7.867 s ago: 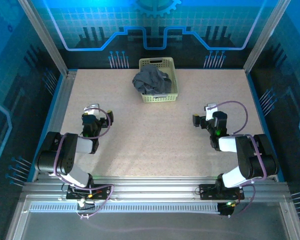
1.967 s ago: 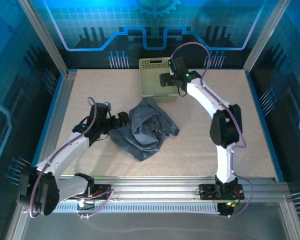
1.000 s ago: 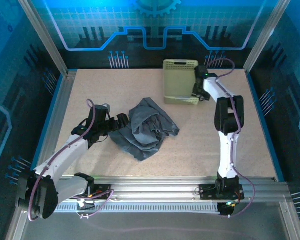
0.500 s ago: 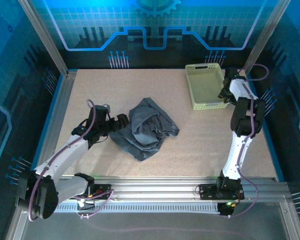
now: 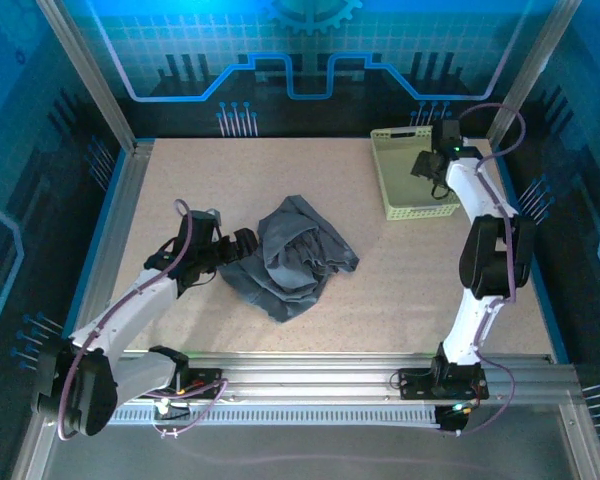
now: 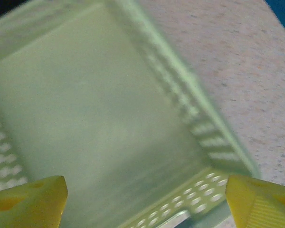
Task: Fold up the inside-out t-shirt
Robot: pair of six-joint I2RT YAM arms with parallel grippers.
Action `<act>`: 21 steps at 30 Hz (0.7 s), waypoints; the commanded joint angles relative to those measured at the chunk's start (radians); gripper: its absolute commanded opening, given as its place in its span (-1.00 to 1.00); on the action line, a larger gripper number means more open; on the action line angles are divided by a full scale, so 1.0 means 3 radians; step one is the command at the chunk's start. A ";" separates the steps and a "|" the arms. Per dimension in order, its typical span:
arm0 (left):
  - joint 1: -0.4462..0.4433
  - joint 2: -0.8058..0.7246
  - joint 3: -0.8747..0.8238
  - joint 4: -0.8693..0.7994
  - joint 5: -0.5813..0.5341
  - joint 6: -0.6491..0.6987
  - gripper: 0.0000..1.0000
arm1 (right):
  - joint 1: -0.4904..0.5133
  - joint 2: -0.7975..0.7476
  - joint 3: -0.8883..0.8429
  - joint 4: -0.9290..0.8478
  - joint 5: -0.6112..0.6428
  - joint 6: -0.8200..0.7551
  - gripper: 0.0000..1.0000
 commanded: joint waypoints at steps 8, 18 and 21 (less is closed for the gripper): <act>-0.0004 0.0113 0.0035 -0.0012 0.0023 -0.0018 0.98 | 0.0947 0.0161 0.0231 0.0345 -0.0972 -0.0534 0.76; -0.0004 0.0055 -0.0004 -0.0054 0.0025 0.0002 0.98 | 0.1059 0.1192 0.1156 0.0025 -0.0814 -0.0372 0.74; -0.0004 0.0034 -0.0038 -0.0049 0.0015 0.0001 0.98 | 0.0945 0.1358 0.1395 -0.0114 -0.0668 -0.0319 0.74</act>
